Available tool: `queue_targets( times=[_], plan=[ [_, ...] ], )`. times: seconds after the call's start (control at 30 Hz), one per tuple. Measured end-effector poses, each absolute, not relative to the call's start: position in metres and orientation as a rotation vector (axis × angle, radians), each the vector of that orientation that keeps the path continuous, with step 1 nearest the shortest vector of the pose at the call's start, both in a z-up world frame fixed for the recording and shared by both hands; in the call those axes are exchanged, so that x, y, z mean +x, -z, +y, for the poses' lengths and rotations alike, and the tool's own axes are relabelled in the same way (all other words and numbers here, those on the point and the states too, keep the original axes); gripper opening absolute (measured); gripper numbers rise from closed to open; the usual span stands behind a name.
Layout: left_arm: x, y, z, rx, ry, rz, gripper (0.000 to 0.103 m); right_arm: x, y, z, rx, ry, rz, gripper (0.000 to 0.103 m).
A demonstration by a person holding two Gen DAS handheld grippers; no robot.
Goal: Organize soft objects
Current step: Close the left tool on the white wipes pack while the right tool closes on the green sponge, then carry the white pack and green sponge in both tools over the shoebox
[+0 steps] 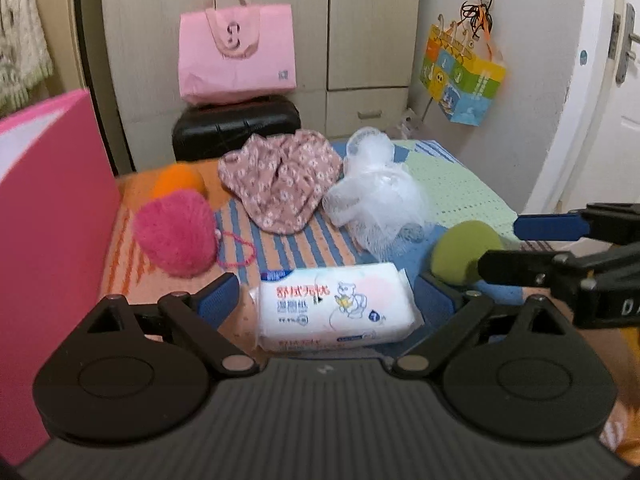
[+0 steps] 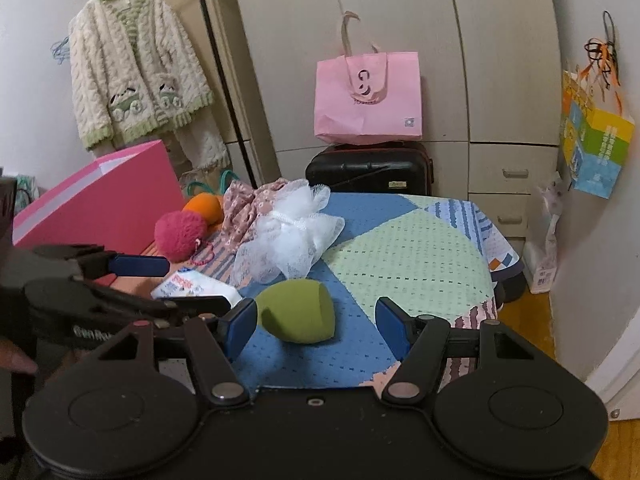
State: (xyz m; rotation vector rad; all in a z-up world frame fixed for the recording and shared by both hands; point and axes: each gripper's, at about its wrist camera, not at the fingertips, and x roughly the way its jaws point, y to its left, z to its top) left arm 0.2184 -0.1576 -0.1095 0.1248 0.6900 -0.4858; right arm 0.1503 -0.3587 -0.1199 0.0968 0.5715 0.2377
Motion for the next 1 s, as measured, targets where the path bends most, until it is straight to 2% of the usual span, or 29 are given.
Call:
queue_targets(
  times=[0.47, 0.5, 0.53, 0.57, 0.73, 1.0],
  plan=[
    [0.216, 0.113, -0.137, 0.042, 0.482, 0.739, 0.095, 0.157, 0.131, -0.330, -0.117, -0.258, 0.559, 0.070],
    [0.215, 0.113, -0.138, 0.049, 0.497, 0.730, 0.095, 0.158, 0.131, -0.331, -0.115, -0.260, 0.557, 0.067],
    [0.213, 0.114, -0.140, 0.061, 0.509, 0.726, 0.095, 0.158, 0.131, -0.331, -0.107, -0.267, 0.558, 0.051],
    [0.212, 0.114, -0.142, 0.075, 0.512, 0.724, 0.095, 0.159, 0.130, -0.334, -0.078, -0.271, 0.553, 0.050],
    [0.207, 0.120, -0.156, 0.167, 0.488, 0.701, 0.095, 0.160, 0.129, -0.349, 0.029, -0.254, 0.549, 0.050],
    [0.219, 0.120, -0.161, 0.135, 0.441, 0.709, 0.094, 0.159, 0.136, -0.348, 0.041, -0.244, 0.557, 0.050]
  ],
)
